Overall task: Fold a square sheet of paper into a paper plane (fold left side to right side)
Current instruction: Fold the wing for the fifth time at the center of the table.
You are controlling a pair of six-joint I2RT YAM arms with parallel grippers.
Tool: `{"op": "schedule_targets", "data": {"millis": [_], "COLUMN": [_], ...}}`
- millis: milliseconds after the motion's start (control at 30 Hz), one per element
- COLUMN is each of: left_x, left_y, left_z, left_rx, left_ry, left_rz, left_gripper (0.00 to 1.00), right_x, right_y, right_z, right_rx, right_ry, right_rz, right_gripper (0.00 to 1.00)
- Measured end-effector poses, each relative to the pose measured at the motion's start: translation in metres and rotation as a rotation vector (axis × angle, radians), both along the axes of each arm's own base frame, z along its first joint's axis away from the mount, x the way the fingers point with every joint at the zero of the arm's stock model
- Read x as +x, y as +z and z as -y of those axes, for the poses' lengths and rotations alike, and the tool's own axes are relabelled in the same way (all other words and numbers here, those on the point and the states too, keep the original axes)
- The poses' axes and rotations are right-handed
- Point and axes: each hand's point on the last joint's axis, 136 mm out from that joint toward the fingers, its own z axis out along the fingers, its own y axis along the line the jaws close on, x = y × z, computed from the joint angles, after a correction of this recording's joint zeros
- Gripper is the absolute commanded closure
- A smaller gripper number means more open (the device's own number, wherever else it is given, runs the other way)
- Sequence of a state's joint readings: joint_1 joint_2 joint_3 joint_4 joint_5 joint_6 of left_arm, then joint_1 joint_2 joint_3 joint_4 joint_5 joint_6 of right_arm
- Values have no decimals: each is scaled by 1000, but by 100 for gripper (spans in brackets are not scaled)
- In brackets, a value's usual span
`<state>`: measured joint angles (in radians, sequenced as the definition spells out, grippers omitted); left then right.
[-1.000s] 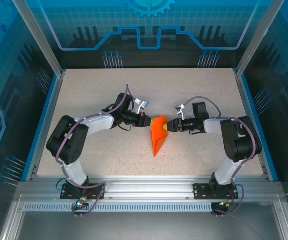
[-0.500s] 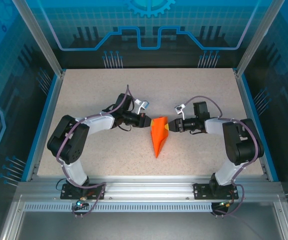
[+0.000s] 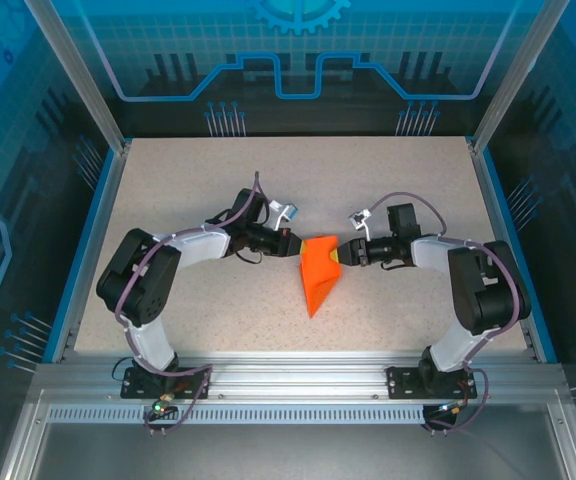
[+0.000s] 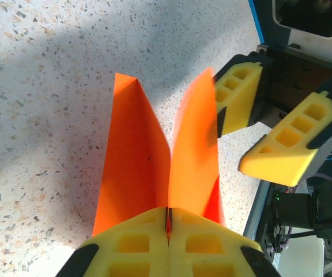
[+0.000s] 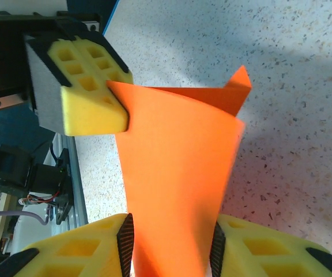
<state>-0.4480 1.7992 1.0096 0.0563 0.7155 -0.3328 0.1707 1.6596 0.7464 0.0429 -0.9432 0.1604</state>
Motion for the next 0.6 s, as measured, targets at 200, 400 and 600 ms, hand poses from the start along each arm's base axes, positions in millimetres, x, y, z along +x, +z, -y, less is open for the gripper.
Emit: {"op": "schedule_targets", "data": {"millis": [200,400,600], "left_x": [2,2,2], "left_y": [-4,-6,-6], "left_z": [-1,0,-1], "left_rx": [12,13,15], "left_ry": [8,8,5], "left_rz": [-4,-7,-3], "left_gripper": [96,93,65], "right_x": [-3,-5,4], "right_y": [3,1,-3], "right_z": [1,0,0], "right_rx": [-4,-10,-42], "right_ry": [7,11,-21], "right_rz": [6,-11,-58], "right_gripper": [60,78,100]}}
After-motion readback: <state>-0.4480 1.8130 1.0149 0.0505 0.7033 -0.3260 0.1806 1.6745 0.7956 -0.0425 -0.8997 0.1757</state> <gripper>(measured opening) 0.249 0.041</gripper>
